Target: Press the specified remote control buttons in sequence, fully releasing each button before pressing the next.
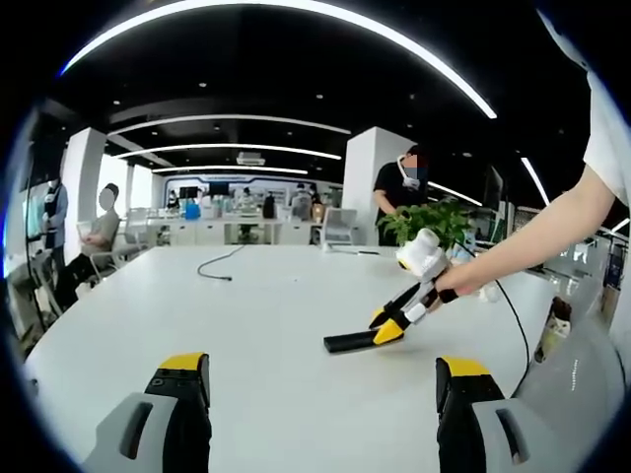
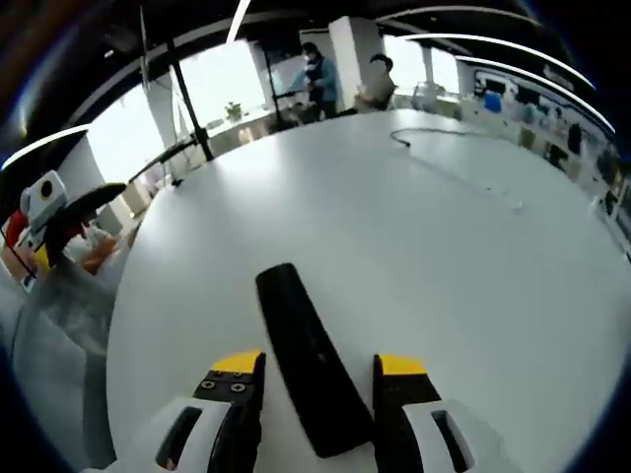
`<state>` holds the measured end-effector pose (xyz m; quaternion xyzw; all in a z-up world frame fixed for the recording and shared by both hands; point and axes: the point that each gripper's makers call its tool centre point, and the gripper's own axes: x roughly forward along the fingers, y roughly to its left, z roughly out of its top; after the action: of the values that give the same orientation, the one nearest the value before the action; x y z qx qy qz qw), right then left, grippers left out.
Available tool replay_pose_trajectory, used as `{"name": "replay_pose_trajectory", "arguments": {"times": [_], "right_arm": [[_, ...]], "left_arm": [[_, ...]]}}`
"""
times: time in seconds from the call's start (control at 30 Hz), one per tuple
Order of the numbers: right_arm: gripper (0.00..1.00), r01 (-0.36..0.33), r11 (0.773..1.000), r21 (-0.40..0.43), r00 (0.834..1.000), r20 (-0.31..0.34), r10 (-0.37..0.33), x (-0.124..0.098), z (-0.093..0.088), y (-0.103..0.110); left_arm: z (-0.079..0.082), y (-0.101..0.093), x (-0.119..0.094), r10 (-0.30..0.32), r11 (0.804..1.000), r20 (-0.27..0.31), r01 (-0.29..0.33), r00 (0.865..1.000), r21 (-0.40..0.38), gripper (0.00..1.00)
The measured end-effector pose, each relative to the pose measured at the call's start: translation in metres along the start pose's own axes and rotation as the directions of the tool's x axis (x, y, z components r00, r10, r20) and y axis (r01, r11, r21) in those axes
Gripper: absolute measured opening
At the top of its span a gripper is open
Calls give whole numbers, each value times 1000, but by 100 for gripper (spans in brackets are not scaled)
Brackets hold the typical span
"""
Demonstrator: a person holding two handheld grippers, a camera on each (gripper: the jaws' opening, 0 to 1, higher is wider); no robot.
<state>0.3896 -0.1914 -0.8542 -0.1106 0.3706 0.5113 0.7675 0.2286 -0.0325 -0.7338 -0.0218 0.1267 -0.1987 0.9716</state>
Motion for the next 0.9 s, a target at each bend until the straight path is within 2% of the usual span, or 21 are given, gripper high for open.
{"name": "replay_pose_trajectory", "arguments": {"times": [0.1, 0.23, 0.37, 0.5, 0.77, 0.9], "right_arm": [[51, 14, 998, 66, 998, 65, -18, -2, 8, -1], [59, 43, 999, 29, 992, 116, -46, -7, 17, 2], [63, 70, 998, -6, 983, 172, -68, -14, 28, 8], [68, 81, 996, 23, 971, 224, -84, -21, 35, 12], [73, 128, 992, 15, 948, 291, -127, -39, 40, 20], [76, 149, 989, 0, 948, 284, -143, -44, 35, 22]], "left_arm": [[0, 1, 0, 4, 1000, 0, -4, 1000, -2, 99], [0, 1, 0, 3, 1000, 0, -3, 1000, -1, 99], [0, 1, 0, 3, 1000, 1, -3, 1000, 1, 99], [0, 1, 0, 2, 1000, 0, -2, 1000, -1, 99], [0, -2, 1, -9, 1000, 1, 9, 1000, 2, 99], [1, -3, 1, -16, 1000, 3, 16, 1000, 3, 99]]}}
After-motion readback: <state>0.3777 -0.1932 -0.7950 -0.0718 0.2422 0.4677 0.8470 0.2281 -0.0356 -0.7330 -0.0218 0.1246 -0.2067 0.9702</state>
